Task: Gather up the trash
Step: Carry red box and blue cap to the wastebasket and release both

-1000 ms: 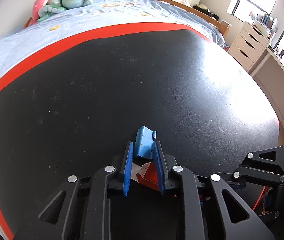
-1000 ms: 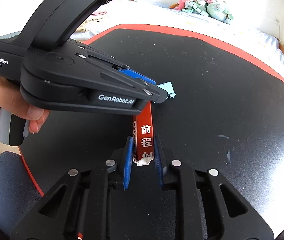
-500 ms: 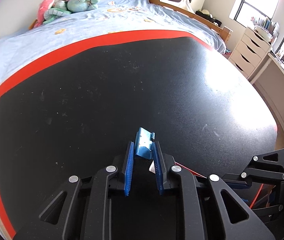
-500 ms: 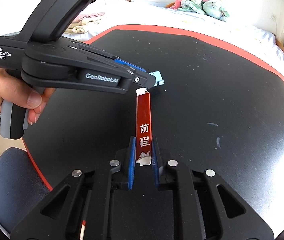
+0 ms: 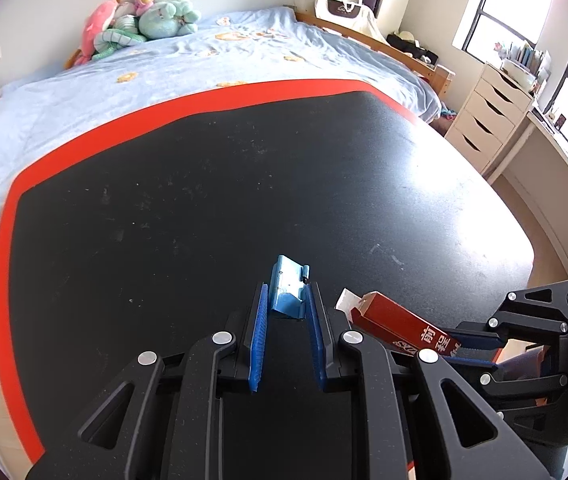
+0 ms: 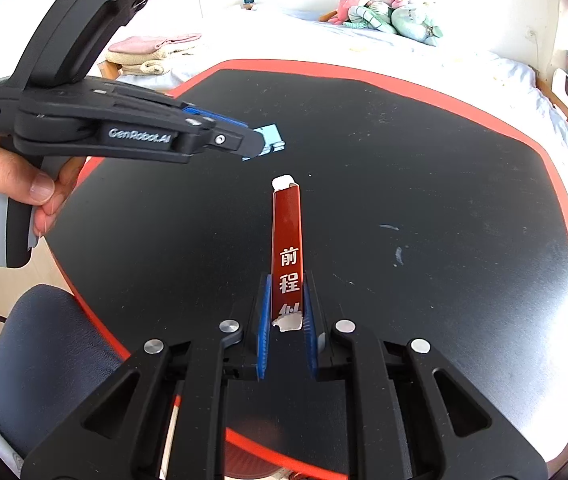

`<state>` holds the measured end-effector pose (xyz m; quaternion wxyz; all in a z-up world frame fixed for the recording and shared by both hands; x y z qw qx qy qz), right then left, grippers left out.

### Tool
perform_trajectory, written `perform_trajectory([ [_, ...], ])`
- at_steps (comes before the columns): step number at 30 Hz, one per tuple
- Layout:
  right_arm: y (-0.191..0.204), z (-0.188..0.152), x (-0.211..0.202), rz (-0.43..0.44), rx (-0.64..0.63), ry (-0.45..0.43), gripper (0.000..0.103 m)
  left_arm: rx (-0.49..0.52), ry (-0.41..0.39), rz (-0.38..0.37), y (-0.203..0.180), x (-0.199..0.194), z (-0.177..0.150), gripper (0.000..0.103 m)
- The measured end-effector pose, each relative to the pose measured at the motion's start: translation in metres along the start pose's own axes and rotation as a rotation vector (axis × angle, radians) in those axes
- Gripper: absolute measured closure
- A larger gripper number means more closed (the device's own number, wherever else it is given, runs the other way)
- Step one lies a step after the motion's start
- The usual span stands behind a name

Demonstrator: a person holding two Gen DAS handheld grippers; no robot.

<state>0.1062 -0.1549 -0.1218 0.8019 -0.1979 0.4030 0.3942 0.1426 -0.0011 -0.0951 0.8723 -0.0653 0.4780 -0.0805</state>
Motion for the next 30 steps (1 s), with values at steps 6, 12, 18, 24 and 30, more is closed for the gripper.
perform_trajectory([
  [6, -0.002, 0.008, -0.029, -0.005, 0.015, -0.025, 0.089, 0.017, -0.017, -0.018, -0.018, -0.026, -0.015, 0.084],
  [12, 0.001, 0.005, -0.064, -0.01, 0.023, -0.056, 0.089, 0.035, -0.045, -0.038, -0.037, -0.054, -0.033, 0.084],
  [18, 0.011, -0.006, -0.091, -0.007, 0.014, -0.072, 0.089, 0.045, -0.066, -0.057, -0.053, -0.078, -0.053, 0.084],
  [24, 0.022, -0.019, -0.116, 0.001, 0.009, -0.076, 0.089, 0.045, -0.076, -0.074, -0.065, -0.095, -0.075, 0.084],
  [30, 0.036, -0.038, -0.134, 0.015, 0.001, -0.068, 0.089, 0.047, -0.069, -0.081, -0.073, -0.103, -0.097, 0.084],
])
Point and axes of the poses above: each gripper's, at about its wrist camera, not at the fingertips, and x roughly the way its jaws point, y to its left, z to its top, the point moved 3 cm from there along x, roughly the way its jaws point, and after that the axes turned 5 degrees about -x, right-handed, at the moved point
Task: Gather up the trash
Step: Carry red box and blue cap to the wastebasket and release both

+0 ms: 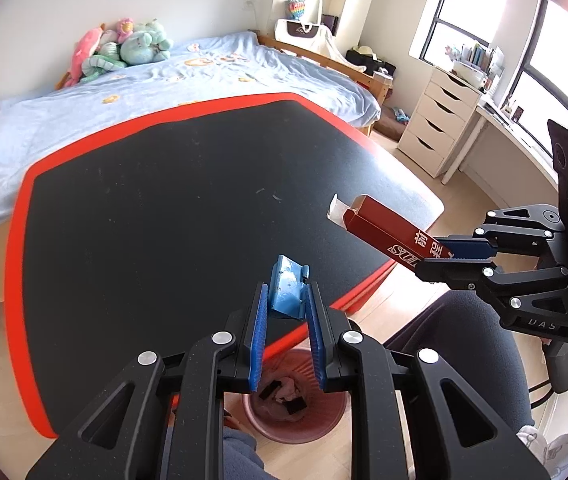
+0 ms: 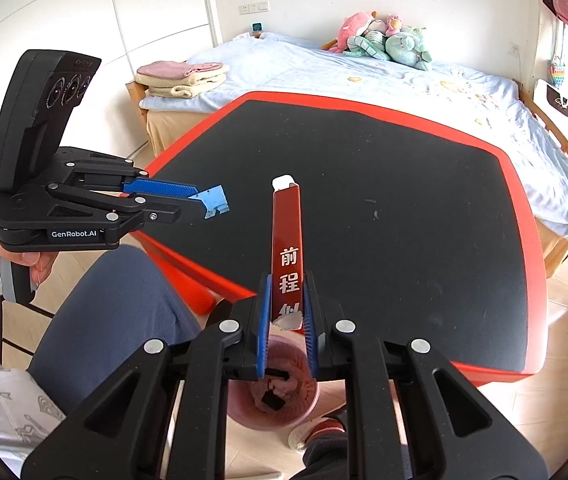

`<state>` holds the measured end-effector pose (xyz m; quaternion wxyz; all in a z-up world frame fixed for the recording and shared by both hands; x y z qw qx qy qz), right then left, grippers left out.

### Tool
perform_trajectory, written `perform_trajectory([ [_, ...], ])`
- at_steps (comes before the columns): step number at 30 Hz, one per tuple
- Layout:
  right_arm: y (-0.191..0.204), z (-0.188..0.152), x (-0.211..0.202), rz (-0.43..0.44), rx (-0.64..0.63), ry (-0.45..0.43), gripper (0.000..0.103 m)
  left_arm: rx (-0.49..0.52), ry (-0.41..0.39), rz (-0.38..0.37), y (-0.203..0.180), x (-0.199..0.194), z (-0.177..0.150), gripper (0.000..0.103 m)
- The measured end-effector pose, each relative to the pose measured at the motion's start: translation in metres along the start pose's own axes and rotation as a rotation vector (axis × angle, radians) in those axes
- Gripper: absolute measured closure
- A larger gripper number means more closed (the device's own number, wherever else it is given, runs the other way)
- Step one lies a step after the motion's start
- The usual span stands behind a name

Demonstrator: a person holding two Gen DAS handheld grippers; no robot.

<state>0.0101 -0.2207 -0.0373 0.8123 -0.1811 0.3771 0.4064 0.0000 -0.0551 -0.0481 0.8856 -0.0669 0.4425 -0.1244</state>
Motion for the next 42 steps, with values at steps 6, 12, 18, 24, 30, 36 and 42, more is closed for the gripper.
perform_trajectory([
  [6, 0.012, -0.022, -0.012, 0.015, 0.023, 0.011, 0.089, -0.011, 0.015, -0.017, -0.008, -0.004, -0.022, 0.084],
  [12, 0.022, -0.045, -0.014, 0.035, 0.034, 0.051, 0.089, -0.013, 0.036, -0.021, -0.015, -0.004, -0.042, 0.084],
  [18, 0.028, -0.061, -0.008, 0.052, 0.042, 0.086, 0.089, -0.015, 0.051, -0.025, -0.018, -0.001, -0.054, 0.084],
  [24, 0.03, -0.063, -0.006, 0.063, 0.05, 0.091, 0.089, -0.015, 0.057, -0.024, -0.018, -0.001, -0.059, 0.084],
  [30, 0.027, -0.063, -0.004, 0.082, 0.044, 0.091, 0.086, -0.016, 0.063, -0.041, -0.02, -0.001, -0.06, 0.081],
  [36, 0.021, -0.065, 0.002, 0.052, 0.076, 0.087, 0.015, -0.036, 0.043, -0.017, -0.015, -0.001, -0.061, 0.019],
  [42, 0.015, -0.068, 0.005, 0.029, 0.112, 0.09, 0.005, -0.051, 0.032, -0.014, -0.013, -0.004, -0.064, 0.008],
])
Point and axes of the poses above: each gripper's, at about its wrist camera, not at the fingertips, and x roughly the way its jaws point, y to its left, z to its top, the point moved 3 cm from there along x, roughly the way its jaws point, and after that the axes turned 5 degrees about -x, right-handed, at the moved point
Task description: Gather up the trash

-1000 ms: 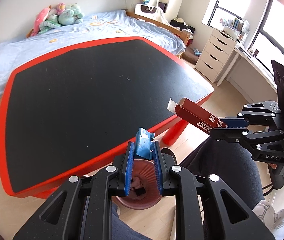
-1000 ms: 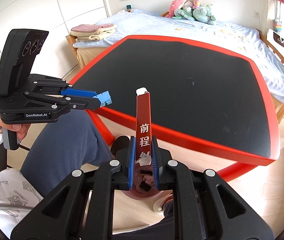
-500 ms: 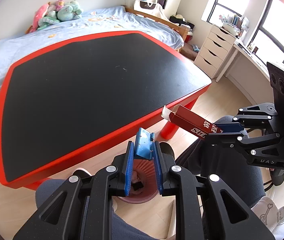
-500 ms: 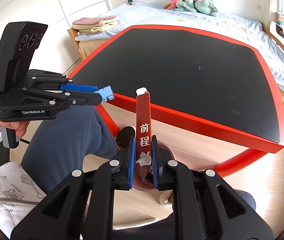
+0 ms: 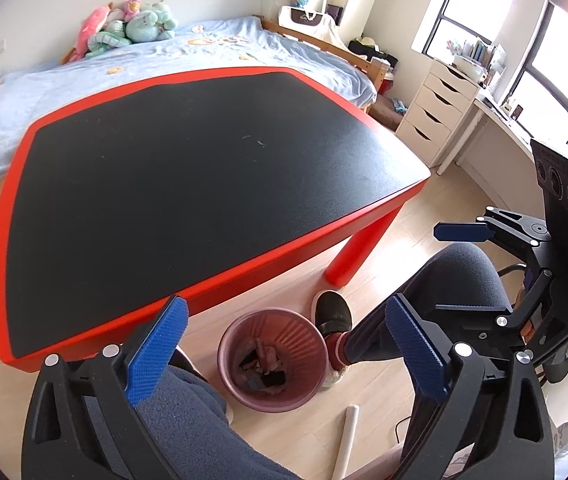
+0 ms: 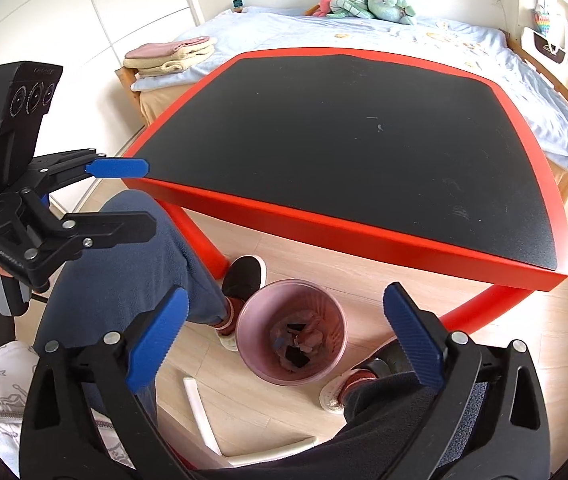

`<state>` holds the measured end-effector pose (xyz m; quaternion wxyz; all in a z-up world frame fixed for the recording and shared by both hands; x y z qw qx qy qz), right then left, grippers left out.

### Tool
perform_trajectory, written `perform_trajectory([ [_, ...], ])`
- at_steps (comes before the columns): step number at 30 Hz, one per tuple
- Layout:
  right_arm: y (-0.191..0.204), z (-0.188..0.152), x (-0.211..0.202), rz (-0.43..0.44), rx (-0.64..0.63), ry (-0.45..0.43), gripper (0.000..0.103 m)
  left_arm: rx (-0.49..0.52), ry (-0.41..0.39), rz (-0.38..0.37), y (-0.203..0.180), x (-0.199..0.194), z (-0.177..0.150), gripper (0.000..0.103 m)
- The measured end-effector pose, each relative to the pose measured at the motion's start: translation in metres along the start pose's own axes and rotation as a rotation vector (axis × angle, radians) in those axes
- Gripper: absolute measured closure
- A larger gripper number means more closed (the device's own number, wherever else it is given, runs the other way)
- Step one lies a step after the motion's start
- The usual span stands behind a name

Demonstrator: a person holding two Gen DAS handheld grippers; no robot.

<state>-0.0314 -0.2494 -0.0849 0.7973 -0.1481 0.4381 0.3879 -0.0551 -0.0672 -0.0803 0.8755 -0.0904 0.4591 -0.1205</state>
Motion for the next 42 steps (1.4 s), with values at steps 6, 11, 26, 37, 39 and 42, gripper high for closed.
perform_trajectory([
  [6, -0.002, -0.002, 0.001, -0.015, 0.02, 0.004, 0.003, -0.01, -0.001, 0.006, 0.001, -0.002, -0.001, 0.008],
  [11, -0.004, -0.001, 0.001, -0.011, 0.044, 0.008, 0.003, -0.018, -0.007, 0.014, 0.002, -0.004, 0.001, 0.008],
  [26, -0.022, 0.051, -0.022, -0.057, 0.075, -0.093, 0.003, -0.043, -0.094, 0.102, 0.024, -0.024, 0.04, 0.008],
  [37, -0.034, 0.108, -0.028, -0.103, 0.046, -0.176, 0.003, -0.054, -0.163, 0.168, 0.039, -0.033, 0.079, 0.006],
  [39, -0.036, 0.115, -0.029, -0.108, 0.04, -0.184, 0.003, -0.064, -0.167, 0.156, 0.041, -0.033, 0.082, 0.006],
  [42, -0.036, 0.123, -0.029, -0.112, 0.031, -0.191, 0.003, -0.067, -0.165, 0.157, 0.042, -0.033, 0.084, 0.006],
])
Point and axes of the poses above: each gripper's, at about its wrist camera, not at the fingertips, and x roughly the way its jaws point, y to its left, z to its top, the point moved 3 cm from there along x, roughly the way its jaws point, and after that the axes turned 5 degrees about -x, right-handed, at the moved point
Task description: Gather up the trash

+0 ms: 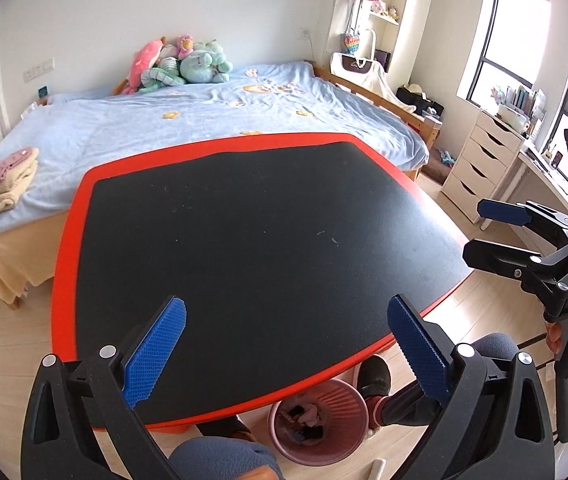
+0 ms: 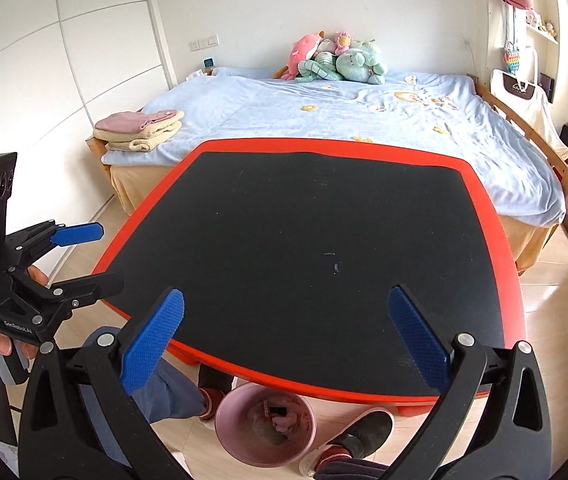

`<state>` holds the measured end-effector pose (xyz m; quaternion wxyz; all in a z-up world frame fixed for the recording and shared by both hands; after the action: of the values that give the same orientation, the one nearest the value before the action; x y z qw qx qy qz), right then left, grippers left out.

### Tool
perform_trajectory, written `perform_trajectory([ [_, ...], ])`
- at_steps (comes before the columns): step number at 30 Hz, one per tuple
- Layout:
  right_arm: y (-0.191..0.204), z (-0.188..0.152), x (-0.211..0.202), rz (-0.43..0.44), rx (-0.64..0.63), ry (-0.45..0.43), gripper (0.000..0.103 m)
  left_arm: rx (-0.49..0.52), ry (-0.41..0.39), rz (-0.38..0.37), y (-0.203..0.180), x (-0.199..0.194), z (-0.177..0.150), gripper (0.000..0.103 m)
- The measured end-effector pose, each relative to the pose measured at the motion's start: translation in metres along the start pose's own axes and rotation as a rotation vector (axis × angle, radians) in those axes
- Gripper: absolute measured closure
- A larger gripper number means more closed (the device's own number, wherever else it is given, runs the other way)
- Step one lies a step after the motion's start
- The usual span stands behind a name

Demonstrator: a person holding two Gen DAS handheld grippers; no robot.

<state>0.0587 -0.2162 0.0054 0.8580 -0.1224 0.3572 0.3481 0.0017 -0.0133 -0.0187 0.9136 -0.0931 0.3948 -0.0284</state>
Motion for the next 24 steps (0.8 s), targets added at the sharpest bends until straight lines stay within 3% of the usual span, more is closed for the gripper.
perform_trajectory([
  [24, 0.003, 0.005, 0.01, 0.015, -0.011, 0.01, 0.003, -0.02, -0.032, 0.048, 0.001, -0.002, 0.013, 0.006],
])
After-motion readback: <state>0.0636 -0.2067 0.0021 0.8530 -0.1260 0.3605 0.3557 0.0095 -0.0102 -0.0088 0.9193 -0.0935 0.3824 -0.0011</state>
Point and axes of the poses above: each gripper's, at about its wrist camera, not at the fingertips, and x roughly the way its jaws point, y to its left, z to its top, the point moved 3 cm from there along x, roughly the way its jaws point, and after that the axes turned 5 degrees about -x, right-handed, at the moved point
